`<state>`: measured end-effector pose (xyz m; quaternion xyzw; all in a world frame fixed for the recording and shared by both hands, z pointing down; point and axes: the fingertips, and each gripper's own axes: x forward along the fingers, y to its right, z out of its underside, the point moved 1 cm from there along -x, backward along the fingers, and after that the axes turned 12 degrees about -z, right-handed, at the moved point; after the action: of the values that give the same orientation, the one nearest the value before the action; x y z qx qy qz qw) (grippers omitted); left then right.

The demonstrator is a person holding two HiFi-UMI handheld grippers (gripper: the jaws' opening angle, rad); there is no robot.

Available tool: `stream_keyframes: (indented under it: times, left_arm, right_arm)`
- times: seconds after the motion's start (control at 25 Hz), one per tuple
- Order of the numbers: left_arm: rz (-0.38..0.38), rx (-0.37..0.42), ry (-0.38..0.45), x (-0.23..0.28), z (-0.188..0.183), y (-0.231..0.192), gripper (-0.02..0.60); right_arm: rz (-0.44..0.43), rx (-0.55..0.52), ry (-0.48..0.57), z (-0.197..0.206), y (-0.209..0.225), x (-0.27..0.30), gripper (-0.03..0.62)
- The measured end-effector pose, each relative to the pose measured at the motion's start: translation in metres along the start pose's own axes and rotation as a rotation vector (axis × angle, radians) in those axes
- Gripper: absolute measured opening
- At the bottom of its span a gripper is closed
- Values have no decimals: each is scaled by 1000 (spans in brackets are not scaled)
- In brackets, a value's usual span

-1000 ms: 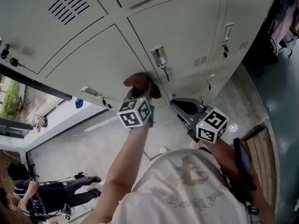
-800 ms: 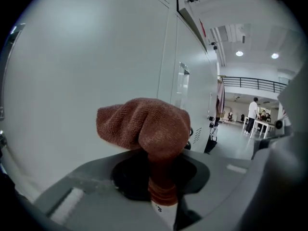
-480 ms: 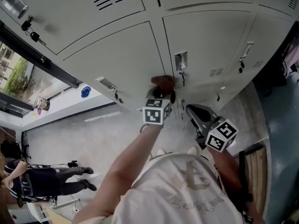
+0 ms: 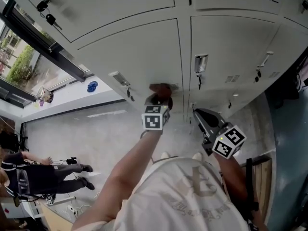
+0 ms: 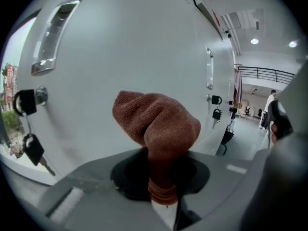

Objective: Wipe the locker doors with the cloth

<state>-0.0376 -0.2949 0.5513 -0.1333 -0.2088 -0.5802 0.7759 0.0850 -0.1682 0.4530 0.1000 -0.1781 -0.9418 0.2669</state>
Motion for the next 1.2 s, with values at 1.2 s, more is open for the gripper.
stream_keyframes:
  times: [1.2]
  left_arm:
    - [-258, -52, -91, -19, 60, -151, 86]
  right_arm:
    - [-19, -1, -11, 7, -11, 30, 9]
